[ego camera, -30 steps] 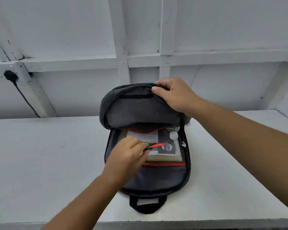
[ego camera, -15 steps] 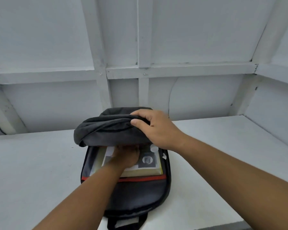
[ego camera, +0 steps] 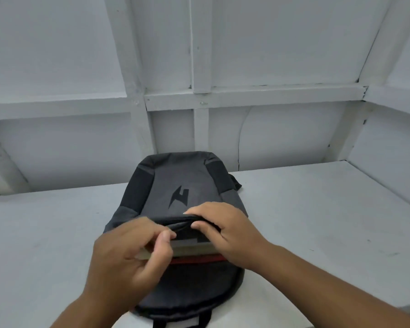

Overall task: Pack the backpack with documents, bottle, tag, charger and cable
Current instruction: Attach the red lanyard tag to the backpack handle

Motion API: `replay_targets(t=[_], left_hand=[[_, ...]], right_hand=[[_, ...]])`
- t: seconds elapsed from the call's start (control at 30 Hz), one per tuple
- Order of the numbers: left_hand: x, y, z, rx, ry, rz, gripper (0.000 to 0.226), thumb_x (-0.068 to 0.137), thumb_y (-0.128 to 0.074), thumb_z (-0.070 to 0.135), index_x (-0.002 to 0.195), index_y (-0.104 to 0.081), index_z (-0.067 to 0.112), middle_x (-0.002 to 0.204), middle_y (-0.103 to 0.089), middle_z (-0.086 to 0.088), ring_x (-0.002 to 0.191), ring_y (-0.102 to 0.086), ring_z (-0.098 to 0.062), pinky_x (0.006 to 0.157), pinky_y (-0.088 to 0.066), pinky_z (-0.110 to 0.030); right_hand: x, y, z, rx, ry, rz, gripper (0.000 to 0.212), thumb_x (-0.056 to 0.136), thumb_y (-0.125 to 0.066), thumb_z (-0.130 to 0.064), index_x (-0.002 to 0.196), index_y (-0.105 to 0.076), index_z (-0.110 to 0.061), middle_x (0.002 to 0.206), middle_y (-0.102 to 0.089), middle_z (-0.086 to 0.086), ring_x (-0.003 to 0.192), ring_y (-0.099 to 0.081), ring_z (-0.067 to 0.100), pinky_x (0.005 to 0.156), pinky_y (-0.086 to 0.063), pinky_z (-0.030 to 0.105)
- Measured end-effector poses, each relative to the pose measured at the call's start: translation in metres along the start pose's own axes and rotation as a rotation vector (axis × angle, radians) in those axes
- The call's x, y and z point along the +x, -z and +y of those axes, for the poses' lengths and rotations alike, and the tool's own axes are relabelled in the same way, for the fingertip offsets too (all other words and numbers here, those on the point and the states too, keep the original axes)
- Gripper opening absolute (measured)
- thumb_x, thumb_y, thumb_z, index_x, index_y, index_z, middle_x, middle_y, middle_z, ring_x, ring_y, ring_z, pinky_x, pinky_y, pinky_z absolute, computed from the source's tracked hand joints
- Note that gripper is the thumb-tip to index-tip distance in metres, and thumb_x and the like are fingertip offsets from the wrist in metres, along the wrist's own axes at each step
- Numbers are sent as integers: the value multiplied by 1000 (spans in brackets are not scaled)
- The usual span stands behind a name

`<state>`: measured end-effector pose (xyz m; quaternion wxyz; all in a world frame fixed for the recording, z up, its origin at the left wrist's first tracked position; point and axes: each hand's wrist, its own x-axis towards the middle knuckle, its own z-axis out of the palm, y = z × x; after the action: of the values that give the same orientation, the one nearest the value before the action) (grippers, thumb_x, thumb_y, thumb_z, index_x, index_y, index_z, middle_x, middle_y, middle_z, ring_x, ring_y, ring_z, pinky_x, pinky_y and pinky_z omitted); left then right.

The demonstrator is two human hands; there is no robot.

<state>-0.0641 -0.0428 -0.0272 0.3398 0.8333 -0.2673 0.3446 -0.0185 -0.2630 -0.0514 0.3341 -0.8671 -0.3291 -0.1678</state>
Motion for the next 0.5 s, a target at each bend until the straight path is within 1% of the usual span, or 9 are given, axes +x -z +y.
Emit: replay_targets(t=[0.07, 0.1, 0.13, 0.2, 0.27, 0.33, 0.37, 0.4, 0.5], left_hand=[[6, -3, -10, 62, 33, 57, 27, 91, -55, 27, 77, -75, 17, 73, -66, 10, 68, -57, -5, 63, -44, -22], [3, -7, -19, 73, 95, 17, 25, 91, -55, 33, 86, -75, 18, 81, -68, 11, 75, -59, -5, 67, -46, -22], [-3, -12, -28, 84, 177, -70, 29, 91, -54, 40, 101, -74, 22, 93, -69, 13, 87, -62, -5, 75, -48, -22], [-26, -24, -48, 102, 283, -268, 48, 92, -49, 56, 130, -63, 31, 120, -65, 18, 113, -59, -2, 93, -45, -22], [-55, -37, -65, 113, 297, -428, 57, 95, -43, 62, 145, -50, 37, 139, -56, 22, 131, -49, 0, 108, -36, -22], [-78, -48, -74, 162, 247, -568, 60, 97, -36, 65, 152, -41, 39, 155, -45, 18, 145, -35, 1, 121, -22, -25], [-86, -54, -77, 192, 225, -614, 62, 98, -33, 65, 154, -39, 38, 161, -38, 16, 150, -27, 1, 125, -15, -29], [-90, -58, -78, 215, 212, -624, 64, 99, -32, 64, 155, -39, 36, 163, -35, 14, 151, -23, 1, 127, -10, -32], [-93, -63, -79, 223, 207, -581, 61, 99, -38, 57, 153, -47, 30, 161, -41, 10, 150, -29, -2, 127, -12, -34]], right_hand=[[-8, -6, 3, -41, 32, -15, 24, 103, -54, -27, 123, -67, -20, 116, -70, -10, 105, -63, 10, 86, -48, 39], [-13, -9, 5, -57, 47, -23, 25, 104, -53, -30, 123, -67, -22, 117, -70, -13, 106, -62, 7, 86, -48, 37], [-19, -14, 6, -64, 59, -34, 26, 104, -51, -32, 124, -66, -25, 118, -69, -16, 106, -62, 5, 87, -47, 35], [-33, -23, 13, -67, 74, -82, 26, 105, -48, -35, 125, -64, -27, 120, -67, -17, 110, -61, 5, 90, -46, 33], [-54, -35, 27, -156, 122, -210, 31, 106, -45, -38, 129, -61, -27, 128, -65, -14, 120, -59, 10, 97, -46, 35], [-76, -50, 44, -332, 179, -348, 39, 105, -43, -43, 138, -57, -29, 144, -57, -13, 139, -46, 10, 111, -38, 39], [-84, -56, 51, -387, 185, -380, 42, 105, -42, -44, 142, -54, -30, 150, -51, -13, 145, -38, 10, 117, -32, 39], [-89, -60, 56, -400, 182, -384, 43, 105, -42, -45, 144, -52, -31, 154, -47, -13, 148, -33, 9, 119, -27, 39], [-91, -65, 63, -344, 158, -352, 43, 105, -40, -44, 145, -51, -31, 155, -46, -13, 150, -29, 8, 121, -24, 39]])
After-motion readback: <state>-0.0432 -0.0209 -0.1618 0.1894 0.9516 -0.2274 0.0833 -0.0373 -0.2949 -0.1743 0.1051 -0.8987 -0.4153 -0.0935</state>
